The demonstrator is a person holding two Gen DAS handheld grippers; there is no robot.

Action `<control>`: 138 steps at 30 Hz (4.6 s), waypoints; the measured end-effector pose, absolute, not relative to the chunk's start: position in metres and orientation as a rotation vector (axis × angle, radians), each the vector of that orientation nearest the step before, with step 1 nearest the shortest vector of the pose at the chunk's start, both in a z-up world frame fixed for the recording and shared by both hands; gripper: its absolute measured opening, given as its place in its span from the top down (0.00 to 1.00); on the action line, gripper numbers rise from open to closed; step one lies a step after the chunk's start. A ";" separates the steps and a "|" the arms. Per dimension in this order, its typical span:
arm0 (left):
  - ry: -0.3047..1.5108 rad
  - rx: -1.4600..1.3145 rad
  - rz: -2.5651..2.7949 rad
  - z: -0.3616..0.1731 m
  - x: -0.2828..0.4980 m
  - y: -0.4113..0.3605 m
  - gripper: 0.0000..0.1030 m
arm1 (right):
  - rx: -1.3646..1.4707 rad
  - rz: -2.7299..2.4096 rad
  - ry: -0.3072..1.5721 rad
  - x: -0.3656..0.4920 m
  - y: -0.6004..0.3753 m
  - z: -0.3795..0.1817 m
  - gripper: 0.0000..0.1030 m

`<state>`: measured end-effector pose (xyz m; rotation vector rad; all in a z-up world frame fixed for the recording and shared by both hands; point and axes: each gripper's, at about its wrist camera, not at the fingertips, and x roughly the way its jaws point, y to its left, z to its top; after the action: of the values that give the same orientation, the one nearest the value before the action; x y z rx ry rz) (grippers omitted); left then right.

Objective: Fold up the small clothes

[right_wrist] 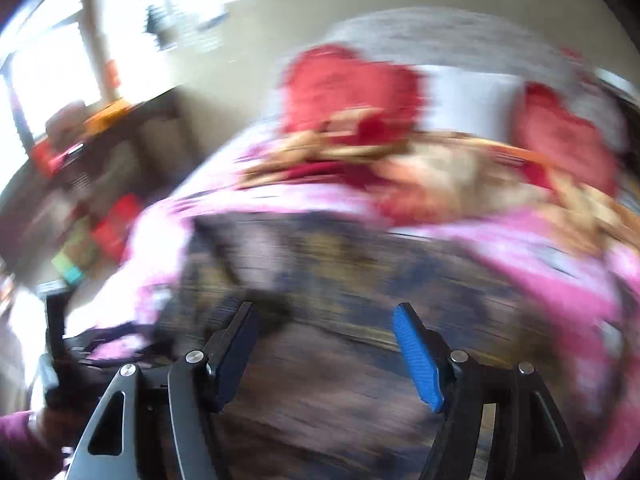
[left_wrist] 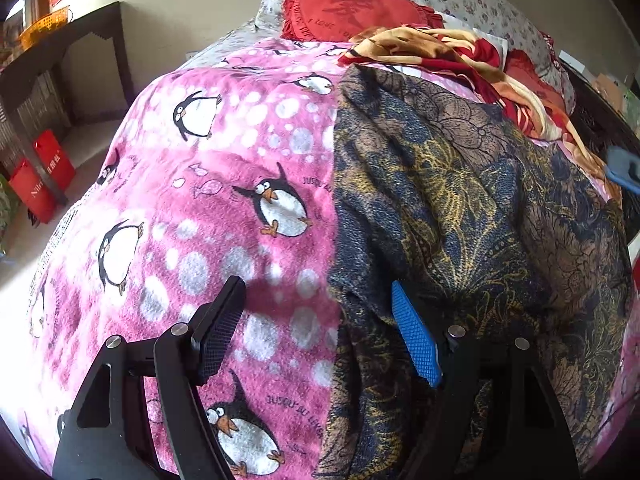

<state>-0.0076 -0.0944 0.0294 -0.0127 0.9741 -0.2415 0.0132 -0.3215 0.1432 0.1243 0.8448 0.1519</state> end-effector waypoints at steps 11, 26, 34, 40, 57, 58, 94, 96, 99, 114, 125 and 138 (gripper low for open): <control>0.970 -0.055 -0.287 0.026 -0.009 -0.083 0.27 | -0.152 0.338 0.990 0.138 -0.189 0.067 0.89; 0.860 -0.050 -0.265 0.067 -0.001 -0.076 0.27 | 0.032 0.328 0.937 0.137 -0.196 0.085 0.66; 0.851 0.000 -0.279 0.067 0.008 -0.097 0.27 | 0.033 -0.136 0.774 -0.012 -0.372 0.142 0.43; 0.873 0.043 -0.274 0.054 0.017 -0.120 0.27 | 0.105 -0.305 0.877 -0.056 -0.464 0.110 0.43; 0.923 0.101 -0.262 0.041 0.019 -0.145 0.27 | 0.267 -0.312 1.000 -0.094 -0.477 0.085 0.88; 0.912 0.103 -0.270 0.044 0.017 -0.147 0.27 | 0.262 -0.313 1.006 -0.094 -0.476 0.085 0.82; 0.889 0.189 -0.371 0.058 -0.014 -0.209 0.27 | 0.356 -0.458 0.808 -0.150 -0.505 0.114 0.53; 0.898 0.201 -0.387 0.055 -0.017 -0.218 0.27 | 0.405 -0.538 0.815 -0.160 -0.536 0.118 0.53; 0.910 0.226 -0.410 0.047 -0.023 -0.231 0.27 | 0.469 -0.573 0.812 -0.163 -0.568 0.122 0.53; 0.959 0.248 -0.411 0.036 -0.019 -0.242 0.27 | 0.592 -0.639 0.869 -0.037 -0.662 0.084 0.70; 0.966 0.207 -0.408 0.033 -0.011 -0.241 0.27 | 0.479 -0.830 0.774 -0.162 -0.690 0.134 0.93; 0.962 0.252 -0.428 0.032 -0.020 -0.253 0.27 | 0.627 -0.732 0.860 -0.111 -0.705 0.107 0.50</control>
<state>-0.0204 -0.2529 0.0315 0.2517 0.9621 -0.4275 -0.1114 -0.7048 0.1067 0.6274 0.8603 -0.7320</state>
